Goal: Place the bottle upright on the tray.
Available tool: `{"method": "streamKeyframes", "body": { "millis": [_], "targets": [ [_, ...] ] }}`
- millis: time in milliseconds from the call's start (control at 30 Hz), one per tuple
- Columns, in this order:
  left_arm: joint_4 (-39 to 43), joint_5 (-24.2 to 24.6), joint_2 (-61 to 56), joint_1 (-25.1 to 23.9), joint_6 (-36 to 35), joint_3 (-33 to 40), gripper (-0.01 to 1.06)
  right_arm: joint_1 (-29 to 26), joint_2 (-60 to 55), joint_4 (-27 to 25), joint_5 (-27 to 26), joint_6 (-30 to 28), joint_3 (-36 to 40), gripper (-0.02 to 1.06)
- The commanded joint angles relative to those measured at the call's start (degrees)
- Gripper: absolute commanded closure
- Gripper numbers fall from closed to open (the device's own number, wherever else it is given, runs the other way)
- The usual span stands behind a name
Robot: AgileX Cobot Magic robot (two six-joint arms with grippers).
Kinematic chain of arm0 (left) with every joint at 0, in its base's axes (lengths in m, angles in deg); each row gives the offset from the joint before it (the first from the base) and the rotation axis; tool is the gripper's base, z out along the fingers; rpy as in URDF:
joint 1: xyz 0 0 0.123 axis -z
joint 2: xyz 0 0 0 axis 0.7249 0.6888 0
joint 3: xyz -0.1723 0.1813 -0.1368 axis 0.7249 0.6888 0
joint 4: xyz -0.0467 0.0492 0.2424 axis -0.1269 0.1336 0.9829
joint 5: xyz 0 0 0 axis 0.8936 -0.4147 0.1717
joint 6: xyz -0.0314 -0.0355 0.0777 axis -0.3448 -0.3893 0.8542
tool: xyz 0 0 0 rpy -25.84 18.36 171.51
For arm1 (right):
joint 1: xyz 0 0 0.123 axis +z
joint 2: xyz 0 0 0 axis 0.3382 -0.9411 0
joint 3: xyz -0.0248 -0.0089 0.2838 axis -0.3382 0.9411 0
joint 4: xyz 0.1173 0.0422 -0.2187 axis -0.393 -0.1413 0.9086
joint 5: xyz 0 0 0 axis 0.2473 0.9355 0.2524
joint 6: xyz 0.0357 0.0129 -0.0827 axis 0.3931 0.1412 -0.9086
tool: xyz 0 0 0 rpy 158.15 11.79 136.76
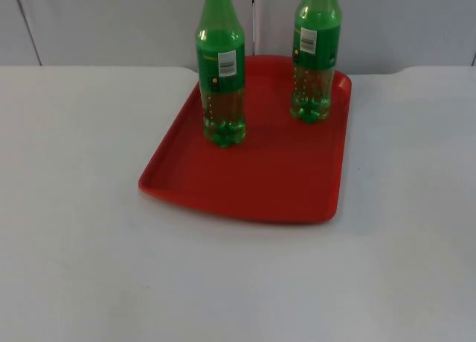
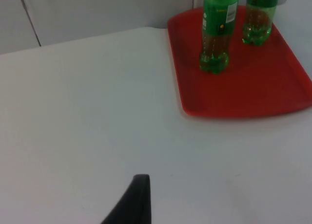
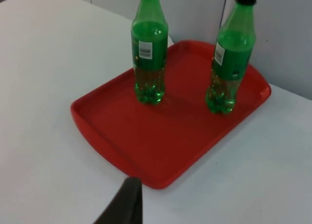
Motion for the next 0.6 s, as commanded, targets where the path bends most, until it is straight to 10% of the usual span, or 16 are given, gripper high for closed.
{"method": "streamKeyframes", "body": {
  "millis": [0,567],
  "targets": [
    [-0.78,-0.52,-0.16,-0.08,-0.36,0.23,0.0,0.36,2.98,-0.03,1.7,-0.48,0.92,-0.01],
    [-0.66,-0.07,-0.16,-0.08,-0.13,0.23,0.0,0.36,17.27,-0.03,13.94,2.82,6.99,-0.01]
  ]
}}
